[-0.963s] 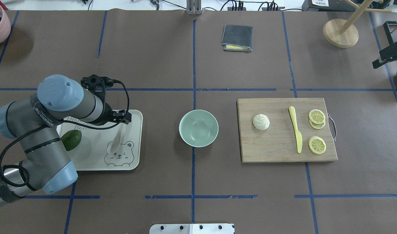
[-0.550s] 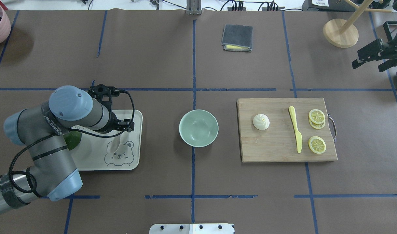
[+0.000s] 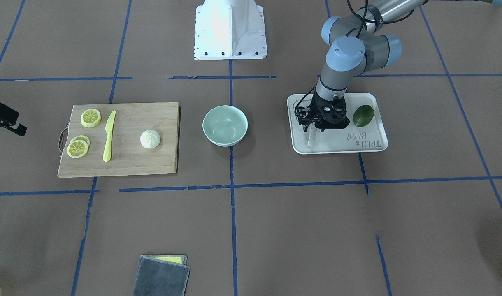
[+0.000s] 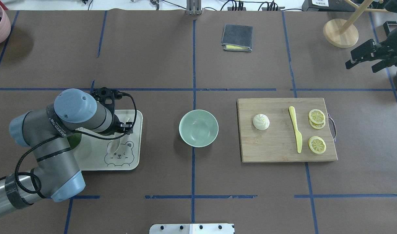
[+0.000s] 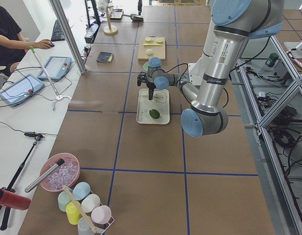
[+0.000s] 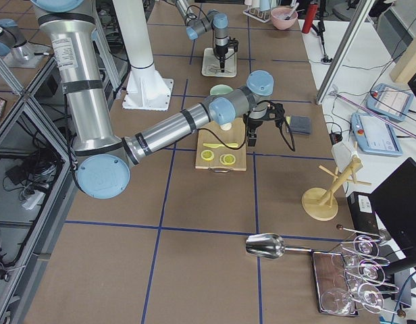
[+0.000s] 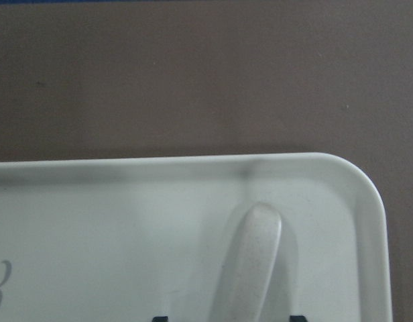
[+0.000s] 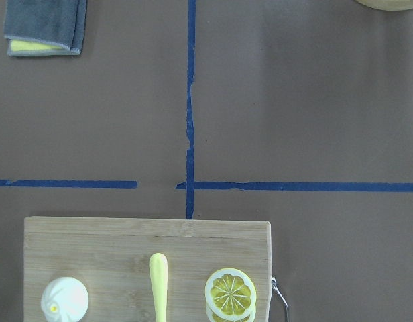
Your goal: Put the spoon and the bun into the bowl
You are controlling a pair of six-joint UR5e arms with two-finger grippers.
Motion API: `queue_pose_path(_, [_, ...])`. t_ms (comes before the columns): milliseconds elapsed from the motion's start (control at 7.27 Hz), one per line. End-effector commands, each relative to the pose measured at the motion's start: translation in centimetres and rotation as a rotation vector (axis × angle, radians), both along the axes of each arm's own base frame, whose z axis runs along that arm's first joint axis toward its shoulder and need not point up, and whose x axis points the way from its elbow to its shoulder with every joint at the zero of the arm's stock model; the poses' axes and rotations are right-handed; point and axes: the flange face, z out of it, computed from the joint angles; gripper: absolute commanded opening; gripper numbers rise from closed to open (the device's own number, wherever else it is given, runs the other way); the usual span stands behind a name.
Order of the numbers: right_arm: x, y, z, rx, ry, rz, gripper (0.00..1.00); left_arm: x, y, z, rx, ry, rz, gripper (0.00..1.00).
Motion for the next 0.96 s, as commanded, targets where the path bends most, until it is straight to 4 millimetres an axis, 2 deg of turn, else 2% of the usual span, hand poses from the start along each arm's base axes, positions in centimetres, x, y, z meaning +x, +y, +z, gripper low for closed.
queue_pose_path(0, [-0.2, 0.1, -0.2, -0.004, -0.002, 0.002, 1.00, 0.0, 0.0, 0.0, 0.000, 0.001, 0.000, 0.11])
queue_pose_path(138, [-0.4, -0.1, -0.7, 0.003, -0.003, 0.001, 1.00, 0.0, 0.0, -0.1, -0.001, 0.003, 0.002, 0.00])
queue_pose_path(275, [-0.7, -0.2, -1.1, 0.002, -0.006, 0.001, 1.00, -0.2, 0.2, -0.7, 0.004, 0.013, 0.003, 0.00])
queue_pose_path(413, [-2.0, -0.5, -1.9, 0.005, 0.005, 0.004, 1.00, -1.3, 0.3, -1.8, 0.016, 0.028, -0.005, 0.00])
queue_pose_path(550, [-4.8, -0.5, -3.3, -0.007, 0.023, 0.013, 1.00, -2.5, 0.0, -2.2, 0.022, 0.029, -0.014, 0.00])
queue_pose_path(688, [-8.0, -0.2, -4.1, -0.016, 0.045, 0.010, 1.00, -4.8, -2.3, -2.4, 0.023, 0.028, -0.063, 0.00])
queue_pose_path(826, [-10.3, 0.0, -4.8, -0.014, 0.069, 0.019, 1.00, -7.1, -3.5, -4.5, 0.033, 0.069, -0.092, 0.00])
